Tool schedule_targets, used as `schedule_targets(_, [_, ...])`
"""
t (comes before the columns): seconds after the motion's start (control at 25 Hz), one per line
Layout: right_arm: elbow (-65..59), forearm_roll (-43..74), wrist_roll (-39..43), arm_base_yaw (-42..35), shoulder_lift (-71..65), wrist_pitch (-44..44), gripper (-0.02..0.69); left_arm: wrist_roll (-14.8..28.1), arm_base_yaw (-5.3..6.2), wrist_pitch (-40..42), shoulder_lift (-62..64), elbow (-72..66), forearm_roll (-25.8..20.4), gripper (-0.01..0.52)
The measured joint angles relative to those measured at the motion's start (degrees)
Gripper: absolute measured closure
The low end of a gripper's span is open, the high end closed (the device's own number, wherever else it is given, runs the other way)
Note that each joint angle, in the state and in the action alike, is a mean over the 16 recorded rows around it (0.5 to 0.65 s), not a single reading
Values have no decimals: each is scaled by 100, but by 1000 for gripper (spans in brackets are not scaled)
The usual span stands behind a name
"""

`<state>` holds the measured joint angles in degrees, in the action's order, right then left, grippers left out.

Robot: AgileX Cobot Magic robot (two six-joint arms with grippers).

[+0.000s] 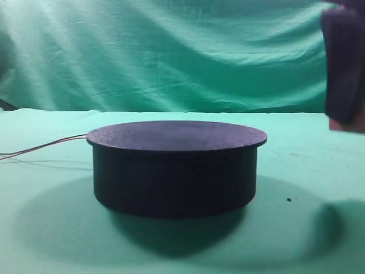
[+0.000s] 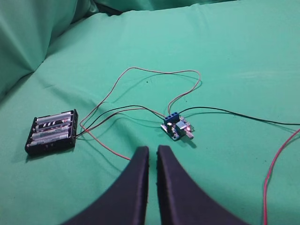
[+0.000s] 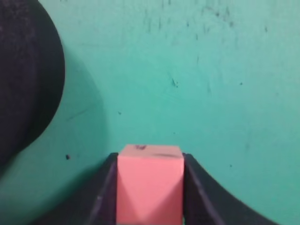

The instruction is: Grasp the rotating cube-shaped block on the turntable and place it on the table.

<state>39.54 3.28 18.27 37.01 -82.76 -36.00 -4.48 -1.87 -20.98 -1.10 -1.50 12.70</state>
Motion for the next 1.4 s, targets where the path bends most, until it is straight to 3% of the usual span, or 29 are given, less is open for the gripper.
schedule_targets(0.16, [52,-24,14,-1,194,-83,240,0,0,0,0,0,0,514])
schedule_targets(0.28, [120,-26,35,-1,537,-292,262,0,0,0,0,0,0,514])
schedule_targets(0.68, [217,-28,111,-1,2308,-1126,571,0,0,0,0,0,0,514])
schedule_targets(0.84, [166,-47,126,-1,2845,-1286,650,0,0,0,0,0,0,514])
schedule_targets(1.08, [91,-70,-15,-1,3215,-1363,665,0,0,0,0,0,0,514])
schedule_targets(1.4, [60,-121,-881,-111,3383,-1239,665,0,0,0,0,0,0,514])
